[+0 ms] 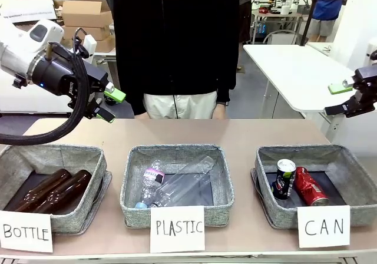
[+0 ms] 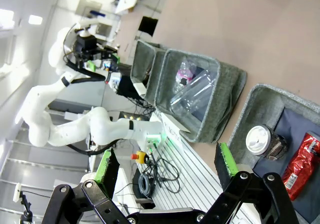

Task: Sort the can waste into the basket.
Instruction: Pick up the can waste from the table and place it in the right Fabric basket.

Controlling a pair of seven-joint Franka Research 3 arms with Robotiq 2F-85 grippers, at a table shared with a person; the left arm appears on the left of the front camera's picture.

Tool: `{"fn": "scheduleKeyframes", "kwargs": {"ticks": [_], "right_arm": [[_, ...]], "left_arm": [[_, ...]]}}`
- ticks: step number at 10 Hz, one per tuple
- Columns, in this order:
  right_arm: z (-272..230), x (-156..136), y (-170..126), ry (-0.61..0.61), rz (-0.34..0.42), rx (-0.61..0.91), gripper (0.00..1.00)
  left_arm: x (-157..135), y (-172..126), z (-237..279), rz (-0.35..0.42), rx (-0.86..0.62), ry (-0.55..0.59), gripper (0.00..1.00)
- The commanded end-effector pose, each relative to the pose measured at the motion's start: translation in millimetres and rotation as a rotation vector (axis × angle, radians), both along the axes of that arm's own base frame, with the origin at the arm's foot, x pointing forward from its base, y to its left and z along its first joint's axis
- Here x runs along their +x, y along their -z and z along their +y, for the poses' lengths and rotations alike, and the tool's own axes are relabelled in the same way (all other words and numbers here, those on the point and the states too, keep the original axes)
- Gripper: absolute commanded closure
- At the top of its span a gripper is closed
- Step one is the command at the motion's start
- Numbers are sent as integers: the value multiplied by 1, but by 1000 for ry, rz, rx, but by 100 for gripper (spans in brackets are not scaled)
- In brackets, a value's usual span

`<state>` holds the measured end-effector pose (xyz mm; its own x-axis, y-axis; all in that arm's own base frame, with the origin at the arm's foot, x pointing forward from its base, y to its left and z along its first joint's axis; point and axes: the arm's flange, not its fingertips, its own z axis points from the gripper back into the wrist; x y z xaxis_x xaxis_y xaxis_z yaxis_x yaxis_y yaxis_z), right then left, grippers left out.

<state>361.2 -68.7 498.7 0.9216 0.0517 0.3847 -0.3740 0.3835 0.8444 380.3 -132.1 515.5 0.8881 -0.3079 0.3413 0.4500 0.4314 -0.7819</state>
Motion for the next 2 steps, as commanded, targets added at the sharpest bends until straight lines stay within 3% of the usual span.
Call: {"fn": "scheduleKeyframes", "kwargs": {"ticks": [1, 2], "right_arm": [[1, -2, -3, 8, 20, -3, 0], [1, -2, -3, 8, 20, -3, 0]], "left_arm": [[-2, -3, 2, 7, 10, 8, 0], [-2, -3, 2, 7, 10, 8, 0]]}}
